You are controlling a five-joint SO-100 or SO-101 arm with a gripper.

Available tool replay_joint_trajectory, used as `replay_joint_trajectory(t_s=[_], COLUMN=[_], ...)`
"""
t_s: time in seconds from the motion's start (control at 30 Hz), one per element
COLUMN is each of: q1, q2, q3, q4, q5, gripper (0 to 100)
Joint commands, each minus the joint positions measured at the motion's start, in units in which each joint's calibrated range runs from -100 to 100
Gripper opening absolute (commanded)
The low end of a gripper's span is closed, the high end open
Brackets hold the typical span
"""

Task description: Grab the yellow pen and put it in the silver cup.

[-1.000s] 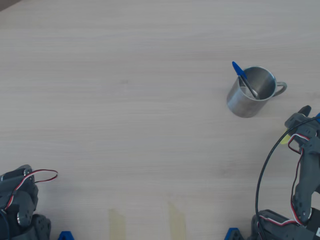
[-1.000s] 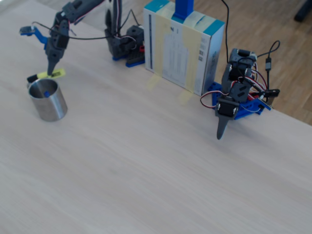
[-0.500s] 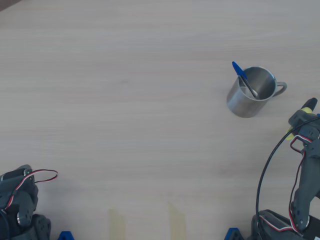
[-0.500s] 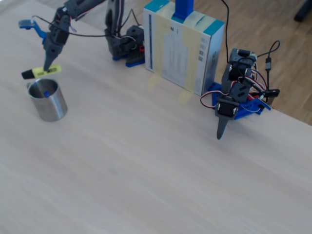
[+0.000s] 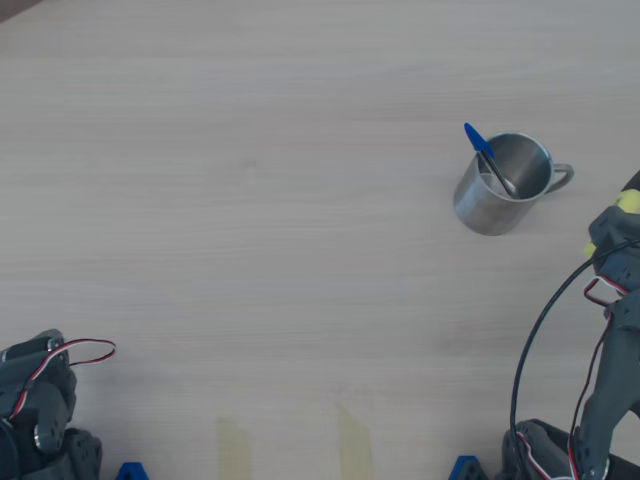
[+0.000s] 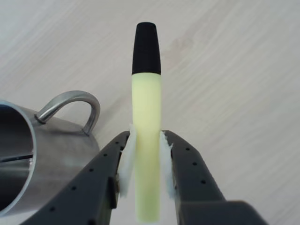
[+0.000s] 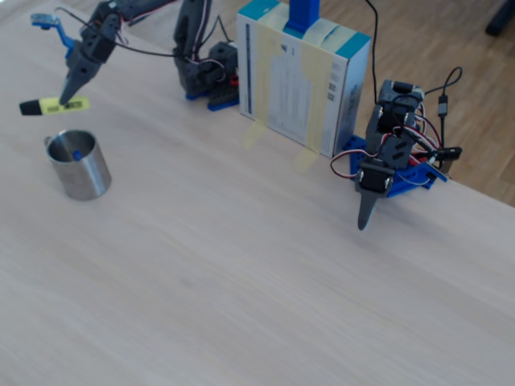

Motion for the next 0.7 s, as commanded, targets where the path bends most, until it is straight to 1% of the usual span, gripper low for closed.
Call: replay_joint_trajectory(t_s=[0.0, 0.47, 0.67], q1=[-0.8, -0.89, -1.06], q2=[-3.55, -11.61, -12.86], q3=[-0.87, -1.41, 0.67], q4=[-0.99, -1.16, -9.66], q5=[0.33, 0.33, 1.53], gripper=[8, 8, 8])
